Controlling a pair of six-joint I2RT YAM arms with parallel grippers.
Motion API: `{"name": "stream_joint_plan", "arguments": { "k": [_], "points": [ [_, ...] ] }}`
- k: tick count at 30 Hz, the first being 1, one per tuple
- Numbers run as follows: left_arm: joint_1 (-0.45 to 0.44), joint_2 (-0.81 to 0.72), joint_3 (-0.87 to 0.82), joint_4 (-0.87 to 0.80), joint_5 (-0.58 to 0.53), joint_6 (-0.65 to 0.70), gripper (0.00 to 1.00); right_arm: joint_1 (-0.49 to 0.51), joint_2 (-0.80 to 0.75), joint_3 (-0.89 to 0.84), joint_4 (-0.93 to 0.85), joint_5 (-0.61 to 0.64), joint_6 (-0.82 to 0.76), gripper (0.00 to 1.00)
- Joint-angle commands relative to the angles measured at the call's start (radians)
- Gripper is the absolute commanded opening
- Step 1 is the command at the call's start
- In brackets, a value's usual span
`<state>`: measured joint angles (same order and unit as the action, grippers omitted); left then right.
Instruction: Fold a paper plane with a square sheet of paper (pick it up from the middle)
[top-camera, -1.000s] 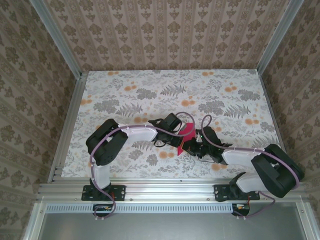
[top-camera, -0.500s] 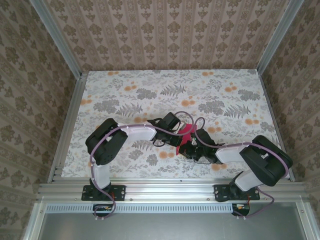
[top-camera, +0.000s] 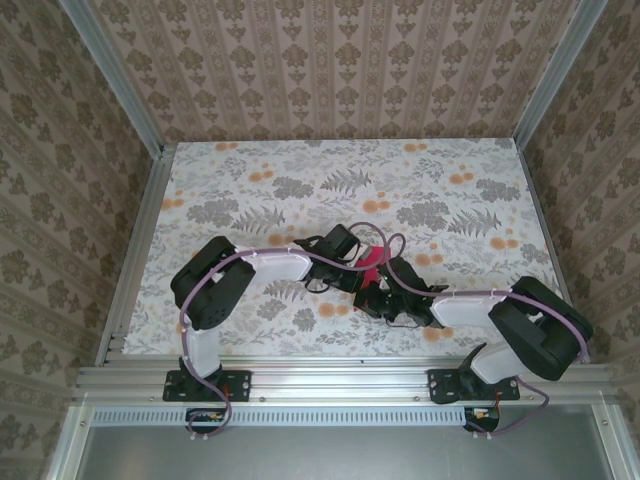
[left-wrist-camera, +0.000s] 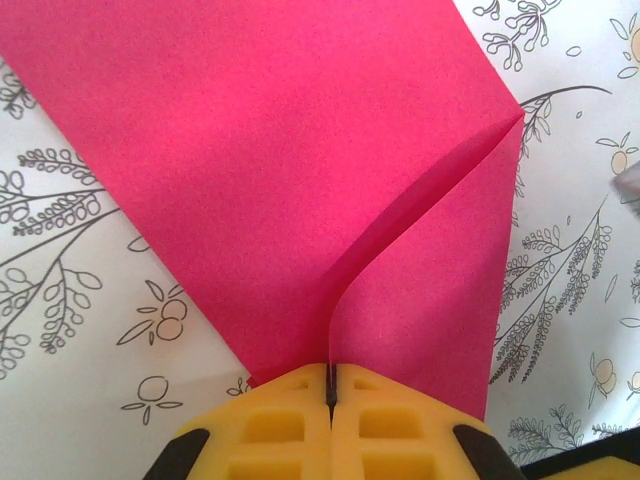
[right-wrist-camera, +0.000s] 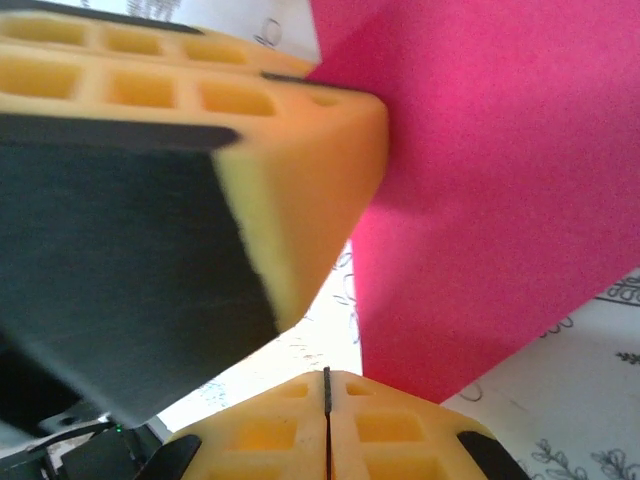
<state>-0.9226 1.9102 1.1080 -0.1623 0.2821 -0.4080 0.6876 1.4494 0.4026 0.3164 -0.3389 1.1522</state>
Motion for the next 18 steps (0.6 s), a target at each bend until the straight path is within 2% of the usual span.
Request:
{"name": "stream_joint_plan", "arguments": {
  "k": [1, 8, 12, 18],
  "points": [
    [0.011, 0.049, -0.038, -0.082, -0.044, -0.003, 0.00, 0.013, 0.045, 0.009, -0.009, 0.031, 0.015, 0.08],
    [0.011, 0.044, -0.036, -0.084, -0.046, -0.006, 0.00, 0.015, 0.006, 0.022, -0.112, 0.061, -0.001, 0.08],
    [0.011, 0.042, -0.033, -0.085, -0.043, -0.008, 0.00, 0.016, -0.039, 0.024, -0.113, 0.052, -0.012, 0.08],
    [0.010, 0.046, -0.022, -0.090, -0.043, -0.009, 0.00, 0.015, 0.040, 0.011, -0.119, 0.038, -0.018, 0.08]
  ]
}}
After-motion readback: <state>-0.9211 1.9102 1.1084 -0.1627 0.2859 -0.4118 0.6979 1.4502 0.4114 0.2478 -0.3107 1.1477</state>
